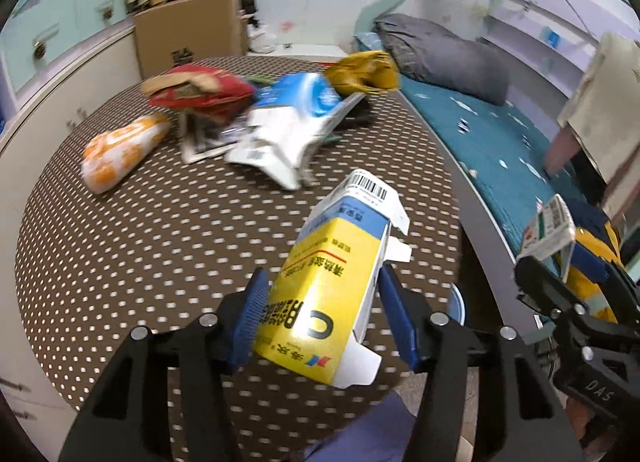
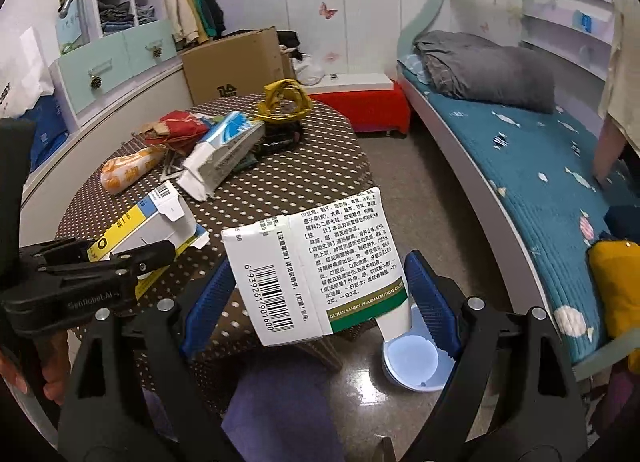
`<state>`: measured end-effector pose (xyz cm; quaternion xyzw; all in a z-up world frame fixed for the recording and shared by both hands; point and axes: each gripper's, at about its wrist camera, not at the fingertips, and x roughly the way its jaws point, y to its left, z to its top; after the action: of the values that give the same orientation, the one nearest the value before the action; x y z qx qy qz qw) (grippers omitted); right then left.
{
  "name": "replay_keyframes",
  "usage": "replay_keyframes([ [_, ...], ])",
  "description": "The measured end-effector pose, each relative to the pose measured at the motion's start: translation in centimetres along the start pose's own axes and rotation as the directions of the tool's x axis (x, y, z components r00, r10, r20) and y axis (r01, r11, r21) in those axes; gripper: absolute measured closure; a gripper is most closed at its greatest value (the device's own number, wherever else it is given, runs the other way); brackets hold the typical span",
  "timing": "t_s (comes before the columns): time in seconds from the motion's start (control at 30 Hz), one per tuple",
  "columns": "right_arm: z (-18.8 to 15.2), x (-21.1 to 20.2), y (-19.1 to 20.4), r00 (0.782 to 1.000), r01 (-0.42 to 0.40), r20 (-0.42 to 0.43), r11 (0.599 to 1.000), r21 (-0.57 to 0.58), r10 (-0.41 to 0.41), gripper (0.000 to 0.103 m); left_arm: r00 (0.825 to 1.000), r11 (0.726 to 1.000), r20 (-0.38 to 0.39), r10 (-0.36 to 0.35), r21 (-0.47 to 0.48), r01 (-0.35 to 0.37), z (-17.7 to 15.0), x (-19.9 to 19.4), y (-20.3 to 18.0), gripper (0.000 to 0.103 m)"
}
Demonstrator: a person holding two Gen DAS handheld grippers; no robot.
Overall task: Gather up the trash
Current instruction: 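Grasp the yellow-and-white medicine box with the left gripper while the right gripper holds the white box, then carry both boxes over the blue bucket and open the left gripper to drop the yellow box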
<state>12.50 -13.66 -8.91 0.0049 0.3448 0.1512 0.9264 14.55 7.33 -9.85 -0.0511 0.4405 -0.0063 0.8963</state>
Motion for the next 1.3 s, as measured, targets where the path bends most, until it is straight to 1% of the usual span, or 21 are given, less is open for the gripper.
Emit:
replay_keyframes([
  [0.3,-1.4,-1.3,-4.5,0.997,0.072,-0.015,0.994,0.081,-0.071,0.019,0.998,0.991,-0.008,-0.067,0.114,0.067,0.4,0.4,-6.1,0.047],
  [0.4,-2.0,-1.7,-6.2,0.994,0.104,-0.03,0.988,0.114,-0.101,0.019,0.996,0.984,-0.003,-0.089,0.153,0.089,0.5,0.5,-8.2,0.047],
  [0.6,-3.1,-2.3,-9.4,0.986,0.163,-0.052,0.972,0.17,-0.156,0.019,0.99,0.962,-0.038,-0.137,0.234,0.142,0.5,1.8,-12.9,0.047],
  [0.87,-4.2,-2.7,-13.7,0.969,0.245,-0.093,0.938,0.247,-0.228,0.019,0.979,0.926,-0.097,-0.18,0.319,0.202,0.7,4.1,-18.2,0.047],
  [0.93,-4.5,-2.8,-15.1,0.962,0.273,-0.103,0.925,0.263,-0.254,0.019,0.976,0.917,-0.115,-0.187,0.335,0.215,0.8,4.9,-19.3,0.047],
  [1.03,-4.9,-2.6,-16.5,0.953,0.301,-0.122,0.91,0.286,-0.277,0.019,0.971,0.905,-0.143,-0.19,0.358,0.23,1.0,6.3,-21.1,0.047],
  [1.17,-5.4,-2.0,-18.5,0.941,0.335,-0.157,0.889,0.311,-0.299,0.019,0.968,0.897,-0.172,-0.181,0.375,0.234,1.4,8.5,-22.9,0.047],
  [1.3,-5.8,-1.0,-20.5,0.928,0.367,-0.202,0.866,0.341,-0.313,0.019,0.961,0.887,-0.214,-0.178,0.388,0.251,1.7,10.9,-24.4,0.047],
])
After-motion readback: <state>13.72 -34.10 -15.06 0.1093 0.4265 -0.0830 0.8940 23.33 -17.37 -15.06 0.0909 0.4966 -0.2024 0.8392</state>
